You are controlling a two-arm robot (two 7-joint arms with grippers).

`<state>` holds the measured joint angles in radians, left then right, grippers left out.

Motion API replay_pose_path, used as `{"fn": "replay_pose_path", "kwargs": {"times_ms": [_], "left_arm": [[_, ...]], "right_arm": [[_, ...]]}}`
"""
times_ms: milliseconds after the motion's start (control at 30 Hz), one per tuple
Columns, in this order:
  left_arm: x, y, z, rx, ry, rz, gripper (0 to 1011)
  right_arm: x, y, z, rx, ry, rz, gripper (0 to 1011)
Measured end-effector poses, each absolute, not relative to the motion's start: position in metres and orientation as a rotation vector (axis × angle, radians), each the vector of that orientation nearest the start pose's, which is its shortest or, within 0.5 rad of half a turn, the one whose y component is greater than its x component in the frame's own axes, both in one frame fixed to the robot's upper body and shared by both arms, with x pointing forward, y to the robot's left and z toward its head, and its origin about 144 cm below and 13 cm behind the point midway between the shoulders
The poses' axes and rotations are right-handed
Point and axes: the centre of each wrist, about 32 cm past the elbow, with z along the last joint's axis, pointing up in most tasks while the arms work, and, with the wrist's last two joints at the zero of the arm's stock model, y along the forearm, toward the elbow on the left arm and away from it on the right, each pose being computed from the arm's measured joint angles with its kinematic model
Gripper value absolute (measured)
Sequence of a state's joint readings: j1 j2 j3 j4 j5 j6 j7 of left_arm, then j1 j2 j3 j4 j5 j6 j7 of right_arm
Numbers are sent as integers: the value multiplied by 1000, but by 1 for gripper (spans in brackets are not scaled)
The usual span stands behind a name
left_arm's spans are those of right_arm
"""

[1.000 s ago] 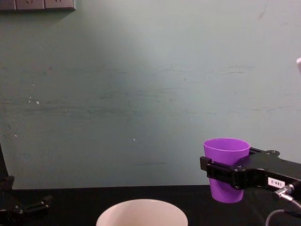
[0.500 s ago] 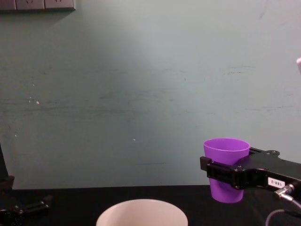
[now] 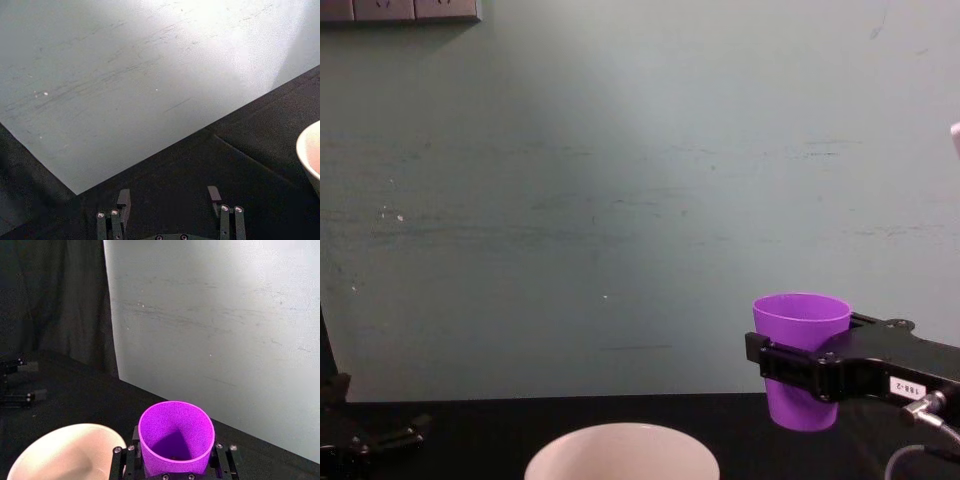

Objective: Pick up the cup and pour the mung beans from the cup into the bowl.

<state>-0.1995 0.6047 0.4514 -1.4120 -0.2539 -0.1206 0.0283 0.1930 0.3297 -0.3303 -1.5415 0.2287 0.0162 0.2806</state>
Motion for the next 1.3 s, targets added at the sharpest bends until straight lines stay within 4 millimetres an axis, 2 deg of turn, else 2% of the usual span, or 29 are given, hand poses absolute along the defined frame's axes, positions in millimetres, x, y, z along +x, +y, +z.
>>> {"fn": "replay_pose_path", "kwargs": {"times_ms": [600,833,1067,1300], "left_arm": [[489,310,1140,304,-285,1248,1000],[489,310,1140,304,-285,1248,1000],[489,310,1140,304,-285,1248,1000],[489,310,1140,304,-285,1248,1000]], "right_arm": [[498,-225,1181,-93,-153,-985,723],[499,-219,1191,-203,-289,-954,723],[499,-207,1204,-379,-497,-925,723],[506,-197,1214,-481,-628,-887,723]]}}
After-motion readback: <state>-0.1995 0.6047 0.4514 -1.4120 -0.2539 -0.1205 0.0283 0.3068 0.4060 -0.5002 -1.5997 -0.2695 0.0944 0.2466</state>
